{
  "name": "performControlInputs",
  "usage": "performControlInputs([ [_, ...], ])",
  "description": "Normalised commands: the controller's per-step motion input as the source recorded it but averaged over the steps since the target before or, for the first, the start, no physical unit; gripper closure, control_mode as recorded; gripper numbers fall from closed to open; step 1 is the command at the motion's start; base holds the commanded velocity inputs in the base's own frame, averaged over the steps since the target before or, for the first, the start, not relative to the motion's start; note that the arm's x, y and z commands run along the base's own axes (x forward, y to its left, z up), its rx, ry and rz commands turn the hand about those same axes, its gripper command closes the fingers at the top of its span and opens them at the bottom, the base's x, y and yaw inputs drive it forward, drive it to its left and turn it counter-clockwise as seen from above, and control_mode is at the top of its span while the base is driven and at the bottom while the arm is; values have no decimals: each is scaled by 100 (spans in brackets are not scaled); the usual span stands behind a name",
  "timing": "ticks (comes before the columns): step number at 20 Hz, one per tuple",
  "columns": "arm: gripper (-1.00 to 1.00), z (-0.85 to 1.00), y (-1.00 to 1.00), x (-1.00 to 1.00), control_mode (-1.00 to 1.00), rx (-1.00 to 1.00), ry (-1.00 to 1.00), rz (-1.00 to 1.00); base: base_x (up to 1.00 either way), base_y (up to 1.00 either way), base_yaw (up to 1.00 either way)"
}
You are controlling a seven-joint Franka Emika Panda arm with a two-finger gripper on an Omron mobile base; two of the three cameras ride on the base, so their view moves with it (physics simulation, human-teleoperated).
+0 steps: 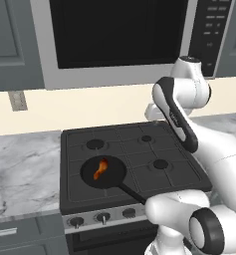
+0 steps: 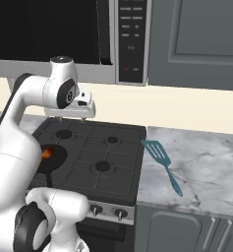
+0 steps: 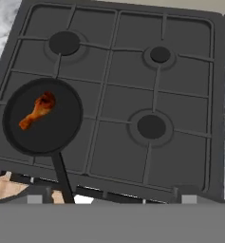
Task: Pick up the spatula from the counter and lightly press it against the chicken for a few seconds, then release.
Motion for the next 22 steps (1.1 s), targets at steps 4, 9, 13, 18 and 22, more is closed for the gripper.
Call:
performControlInputs([
  [4, -100, -7, -51, -25, -100, 0, 0, 11, 0, 0, 0],
  [9, -100, -11, -42, -40, -100, -2, -2, 12, 0, 0, 0],
  [13, -100, -8, -33, -45, -100, -6, -7, 15, 0, 0, 0],
  [18, -100, -15, -64, -40, -100, 1, -4, 17, 0, 0, 0],
  [22, -100, -20, -50, -5, -100, 10, 0, 11, 0, 0, 0],
])
